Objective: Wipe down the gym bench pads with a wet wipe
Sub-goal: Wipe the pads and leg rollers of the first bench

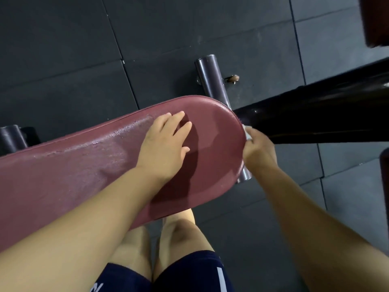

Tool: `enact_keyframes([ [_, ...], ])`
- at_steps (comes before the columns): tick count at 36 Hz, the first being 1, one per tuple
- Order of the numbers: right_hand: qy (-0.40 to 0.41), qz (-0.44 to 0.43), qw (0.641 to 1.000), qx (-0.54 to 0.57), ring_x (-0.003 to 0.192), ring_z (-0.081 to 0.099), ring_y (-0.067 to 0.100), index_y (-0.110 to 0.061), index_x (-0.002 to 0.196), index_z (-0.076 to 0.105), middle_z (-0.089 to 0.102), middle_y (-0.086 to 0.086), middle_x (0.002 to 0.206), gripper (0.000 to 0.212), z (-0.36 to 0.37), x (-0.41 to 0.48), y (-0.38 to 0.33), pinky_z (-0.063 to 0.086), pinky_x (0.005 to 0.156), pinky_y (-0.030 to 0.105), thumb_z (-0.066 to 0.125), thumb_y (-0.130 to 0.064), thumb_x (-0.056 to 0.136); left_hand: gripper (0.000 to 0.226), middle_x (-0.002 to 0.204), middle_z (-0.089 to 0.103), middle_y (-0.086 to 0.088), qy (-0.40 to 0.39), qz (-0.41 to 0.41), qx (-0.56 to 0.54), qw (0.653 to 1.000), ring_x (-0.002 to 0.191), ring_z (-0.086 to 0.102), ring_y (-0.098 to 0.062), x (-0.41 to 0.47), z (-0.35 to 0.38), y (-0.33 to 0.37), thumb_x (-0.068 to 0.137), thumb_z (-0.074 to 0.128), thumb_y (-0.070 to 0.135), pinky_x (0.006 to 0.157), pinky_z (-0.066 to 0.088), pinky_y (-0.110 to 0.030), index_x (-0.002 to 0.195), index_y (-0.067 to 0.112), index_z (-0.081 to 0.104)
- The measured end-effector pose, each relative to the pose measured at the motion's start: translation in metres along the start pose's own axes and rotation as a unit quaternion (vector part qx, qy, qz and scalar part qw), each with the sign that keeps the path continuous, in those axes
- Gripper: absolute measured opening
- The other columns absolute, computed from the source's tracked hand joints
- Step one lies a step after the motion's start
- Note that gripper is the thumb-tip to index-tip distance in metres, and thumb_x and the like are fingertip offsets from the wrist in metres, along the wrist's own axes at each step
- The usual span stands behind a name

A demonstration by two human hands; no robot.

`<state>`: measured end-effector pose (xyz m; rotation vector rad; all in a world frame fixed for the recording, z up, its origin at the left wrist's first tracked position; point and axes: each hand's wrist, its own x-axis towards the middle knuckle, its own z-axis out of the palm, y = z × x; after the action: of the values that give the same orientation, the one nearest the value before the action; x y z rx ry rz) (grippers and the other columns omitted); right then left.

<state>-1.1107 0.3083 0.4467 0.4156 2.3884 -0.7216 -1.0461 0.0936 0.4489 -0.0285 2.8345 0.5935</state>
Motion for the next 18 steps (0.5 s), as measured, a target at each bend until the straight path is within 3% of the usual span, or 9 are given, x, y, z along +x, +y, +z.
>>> enact_keyframes([
  [5, 0.032, -0.016, 0.999, 0.001, 0.099, 0.059, 0.017, -0.026, 0.124, 0.055, 0.062, -0.001, 0.111, 0.034, 0.012, 0.000, 0.003, 0.046, 0.084, 0.031, 0.031, -0.030, 0.101, 0.064, 0.141, 0.047, -0.011, -0.060, 0.054, 0.020, 0.997, 0.126, 0.043, -0.038, -0.020, 0.004, 0.003, 0.069, 0.081, 0.025, 0.105, 0.039, -0.046, 0.127, 0.010, 0.059],
  [9, 0.054, 0.031, 0.998, 0.014, 0.119, 0.049, 0.021, -0.031, 0.135, 0.045, 0.050, 0.000, 0.131, 0.041, 0.031, -0.027, 0.023, 0.040, 0.100, 0.050, 0.029, -0.043, 0.099, 0.068, 0.153, 0.028, -0.008, -0.097, 0.089, 0.069, 0.989, 0.140, 0.025, -0.033, -0.030, 0.007, -0.004, 0.081, 0.070, 0.034, 0.113, 0.028, -0.044, 0.140, 0.014, 0.043],
  [11, 0.075, 0.047, 0.996, 0.023, 0.116, 0.049, 0.020, -0.025, 0.130, 0.048, 0.051, -0.001, 0.128, 0.040, 0.041, -0.048, 0.033, 0.040, 0.096, 0.042, 0.031, -0.045, 0.099, 0.068, 0.158, 0.014, -0.003, -0.116, 0.095, 0.073, 0.986, 0.144, 0.011, -0.028, -0.031, 0.005, -0.006, 0.089, 0.059, 0.039, 0.117, 0.018, -0.039, 0.147, 0.019, 0.030],
  [13, 0.079, 0.055, 0.993, 0.070, 0.103, 0.053, 0.014, -0.023, 0.122, 0.053, 0.055, -0.006, 0.114, 0.035, 0.054, -0.073, 0.040, 0.039, 0.080, 0.027, 0.035, -0.042, 0.098, 0.067, 0.159, 0.007, 0.000, -0.121, 0.102, 0.065, 0.985, 0.145, 0.004, -0.026, -0.030, 0.003, -0.008, 0.092, 0.054, 0.041, 0.118, 0.015, -0.037, 0.149, 0.021, 0.025],
  [18, 0.087, 0.057, 0.981, 0.166, 0.086, 0.058, 0.011, -0.029, 0.108, 0.054, 0.060, -0.005, 0.099, 0.021, 0.089, -0.113, 0.046, 0.039, 0.065, 0.021, 0.042, -0.039, 0.093, 0.063, 0.157, 0.017, -0.004, -0.111, 0.136, 0.052, 0.983, 0.144, 0.010, -0.028, -0.037, 0.002, -0.019, 0.090, 0.059, 0.035, 0.116, 0.021, -0.039, 0.145, 0.016, 0.035],
])
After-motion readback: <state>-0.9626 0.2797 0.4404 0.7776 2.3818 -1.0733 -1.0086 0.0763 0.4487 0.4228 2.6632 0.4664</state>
